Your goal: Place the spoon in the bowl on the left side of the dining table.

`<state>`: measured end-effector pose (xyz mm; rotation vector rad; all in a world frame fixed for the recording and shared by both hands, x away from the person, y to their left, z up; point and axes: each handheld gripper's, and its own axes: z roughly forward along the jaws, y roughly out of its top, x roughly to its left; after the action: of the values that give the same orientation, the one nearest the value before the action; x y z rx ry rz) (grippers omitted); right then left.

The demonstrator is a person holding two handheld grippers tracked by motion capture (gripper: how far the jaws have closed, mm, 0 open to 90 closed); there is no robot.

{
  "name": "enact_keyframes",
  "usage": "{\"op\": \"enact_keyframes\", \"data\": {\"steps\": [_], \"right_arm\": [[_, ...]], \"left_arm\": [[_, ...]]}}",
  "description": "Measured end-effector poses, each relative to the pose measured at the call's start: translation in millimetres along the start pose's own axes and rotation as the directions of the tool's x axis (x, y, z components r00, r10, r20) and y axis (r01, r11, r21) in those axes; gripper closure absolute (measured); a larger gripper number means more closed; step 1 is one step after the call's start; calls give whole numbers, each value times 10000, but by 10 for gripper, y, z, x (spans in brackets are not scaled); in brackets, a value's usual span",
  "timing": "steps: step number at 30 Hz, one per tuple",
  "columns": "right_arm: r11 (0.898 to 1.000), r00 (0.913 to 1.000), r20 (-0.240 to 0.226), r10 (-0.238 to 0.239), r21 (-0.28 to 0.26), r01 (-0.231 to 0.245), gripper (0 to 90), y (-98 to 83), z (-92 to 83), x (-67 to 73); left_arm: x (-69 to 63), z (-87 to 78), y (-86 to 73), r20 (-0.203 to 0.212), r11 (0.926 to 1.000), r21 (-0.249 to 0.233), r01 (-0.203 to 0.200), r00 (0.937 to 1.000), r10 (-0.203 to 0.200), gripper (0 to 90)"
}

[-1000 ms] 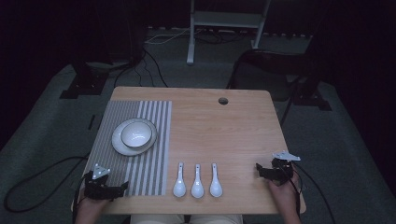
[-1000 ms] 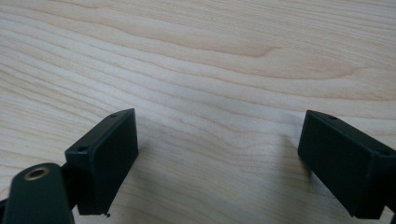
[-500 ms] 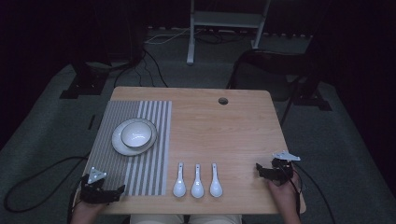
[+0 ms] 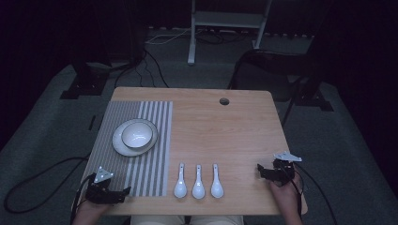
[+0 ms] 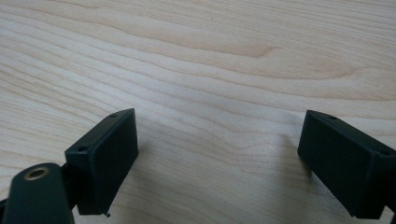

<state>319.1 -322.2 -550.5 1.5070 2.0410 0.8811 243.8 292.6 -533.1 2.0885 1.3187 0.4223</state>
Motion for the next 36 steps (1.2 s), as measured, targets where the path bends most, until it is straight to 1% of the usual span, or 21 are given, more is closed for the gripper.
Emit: {"op": "enact_keyframes", "data": {"steps": [6,15,17,18,20,21,22,30,36], "right_arm": [[10000,10000,-1,2,-2,-2,115,0,0,0],[10000,10000,-1,0,0,0,115,0,0,0],[10000,10000,-1,-2,-4,2,115,0,0,0],[10000,10000,1,-7,2,7,115,0,0,-1],[10000,10000,2,-5,2,5,115,0,0,0],[10000,10000,0,3,-2,-3,116,0,0,0],[10000,10000,3,-5,1,5,115,0,0,0],[10000,10000,-1,4,-1,-4,115,0,0,0],[10000,10000,1,-7,2,7,115,0,0,-1]], "left_arm": [[-33,-10,62,-23,10000,-33,-45,10000,45,26],[-113,32,125,296,9996,168,-241,9993,236,26],[-125,37,136,292,9996,155,-242,9993,237,26],[-138,43,153,395,9994,180,-299,9988,292,26],[-159,48,177,391,9993,169,-342,9987,335,26],[-170,51,189,466,9991,173,-377,9982,368,26],[-182,53,201,389,9992,153,-379,9985,373,26],[-255,82,298,614,9982,180,-571,9966,559,26],[-331,125,358,815,9966,287,-778,9938,752,26]]}}
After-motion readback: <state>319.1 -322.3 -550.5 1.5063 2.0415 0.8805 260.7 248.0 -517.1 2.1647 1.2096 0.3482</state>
